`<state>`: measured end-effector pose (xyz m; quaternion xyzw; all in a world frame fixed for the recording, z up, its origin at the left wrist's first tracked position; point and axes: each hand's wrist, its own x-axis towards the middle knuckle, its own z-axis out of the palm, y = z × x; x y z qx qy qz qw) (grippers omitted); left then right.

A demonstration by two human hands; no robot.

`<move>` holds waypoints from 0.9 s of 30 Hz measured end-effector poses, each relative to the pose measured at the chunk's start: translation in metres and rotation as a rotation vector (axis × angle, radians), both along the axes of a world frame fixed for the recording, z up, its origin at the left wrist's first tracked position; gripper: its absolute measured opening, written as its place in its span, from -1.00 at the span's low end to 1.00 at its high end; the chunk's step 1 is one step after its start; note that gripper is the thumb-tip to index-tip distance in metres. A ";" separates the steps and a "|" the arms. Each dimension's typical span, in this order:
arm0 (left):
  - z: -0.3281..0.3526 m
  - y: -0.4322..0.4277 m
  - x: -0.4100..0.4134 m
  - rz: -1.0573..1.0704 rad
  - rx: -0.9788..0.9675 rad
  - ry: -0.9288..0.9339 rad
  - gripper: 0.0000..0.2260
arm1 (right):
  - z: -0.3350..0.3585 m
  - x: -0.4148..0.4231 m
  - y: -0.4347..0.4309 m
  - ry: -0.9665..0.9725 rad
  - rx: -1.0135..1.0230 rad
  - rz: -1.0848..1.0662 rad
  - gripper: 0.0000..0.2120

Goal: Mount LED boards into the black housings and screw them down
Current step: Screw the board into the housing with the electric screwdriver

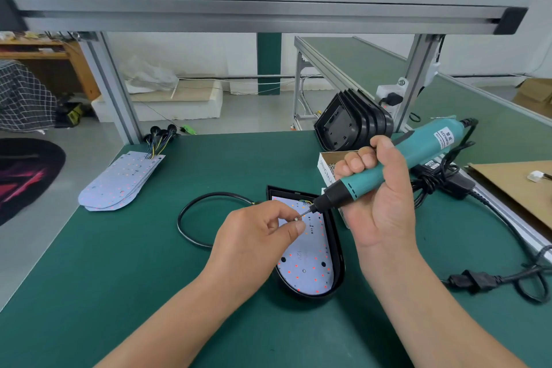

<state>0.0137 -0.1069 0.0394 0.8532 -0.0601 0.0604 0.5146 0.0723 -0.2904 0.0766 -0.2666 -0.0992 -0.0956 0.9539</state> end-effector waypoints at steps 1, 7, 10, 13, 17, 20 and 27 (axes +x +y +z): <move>-0.001 0.000 0.000 0.000 0.003 0.001 -0.93 | 0.000 0.000 0.000 0.000 -0.003 -0.001 -0.86; -0.002 0.001 0.001 -0.013 0.001 -0.006 -0.86 | 0.000 -0.001 0.000 -0.014 -0.021 0.014 -0.87; -0.002 0.001 0.001 -0.013 0.011 0.004 -0.85 | 0.000 -0.003 0.002 -0.029 -0.041 0.020 -0.89; -0.002 0.001 0.000 -0.015 0.031 0.006 -0.85 | 0.000 -0.005 0.003 -0.040 -0.072 0.019 -0.92; -0.002 0.001 -0.001 -0.016 0.066 0.004 -0.87 | 0.001 -0.006 0.004 -0.059 -0.128 0.019 -0.92; -0.002 0.001 -0.001 -0.005 0.118 0.005 -0.90 | 0.002 -0.008 0.004 -0.107 -0.202 0.021 -0.92; -0.002 0.001 -0.002 -0.006 0.160 0.013 -0.90 | 0.002 -0.013 0.006 -0.218 -0.285 0.040 -0.88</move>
